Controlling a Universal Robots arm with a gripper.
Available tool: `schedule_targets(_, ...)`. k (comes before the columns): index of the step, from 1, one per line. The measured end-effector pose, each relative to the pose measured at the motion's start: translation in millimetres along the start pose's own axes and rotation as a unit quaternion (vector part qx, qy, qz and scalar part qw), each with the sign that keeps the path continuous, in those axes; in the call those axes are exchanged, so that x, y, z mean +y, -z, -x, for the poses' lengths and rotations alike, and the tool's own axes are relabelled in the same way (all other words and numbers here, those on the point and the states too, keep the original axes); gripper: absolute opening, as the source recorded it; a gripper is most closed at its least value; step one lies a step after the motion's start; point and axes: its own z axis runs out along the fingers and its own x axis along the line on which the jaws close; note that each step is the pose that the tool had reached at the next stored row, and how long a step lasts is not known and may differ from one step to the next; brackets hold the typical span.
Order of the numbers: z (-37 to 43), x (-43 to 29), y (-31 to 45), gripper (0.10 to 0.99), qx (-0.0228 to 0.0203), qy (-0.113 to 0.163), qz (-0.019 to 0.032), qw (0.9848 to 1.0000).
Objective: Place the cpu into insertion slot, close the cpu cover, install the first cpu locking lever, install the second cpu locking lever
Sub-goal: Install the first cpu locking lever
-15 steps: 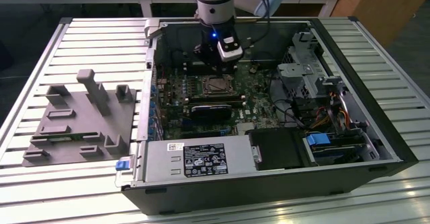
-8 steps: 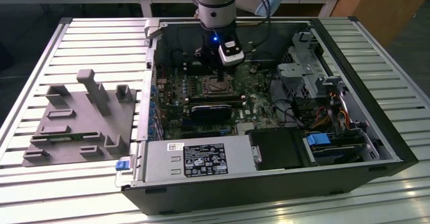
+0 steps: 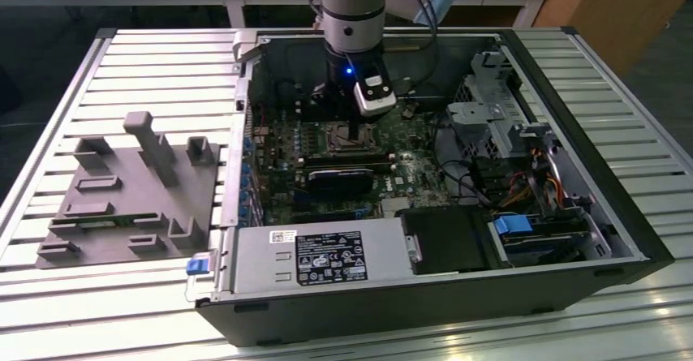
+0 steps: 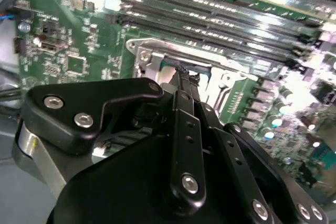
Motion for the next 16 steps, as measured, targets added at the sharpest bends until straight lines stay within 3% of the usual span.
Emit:
schedule_targets(6, 0.0, -0.2, 1.1, 0.102, 0.0002, 0.000, -0.0005, 1.0000)
schedule_targets(13, 1.8, -0.3, 22.9, 0.102, 0.0001, 0.000, -0.0003, 1.0000)
schedule_targets(16, 2.0, -0.2, 25.6, 0.102, 0.0001, 0.001, -0.0001, 1.0000)
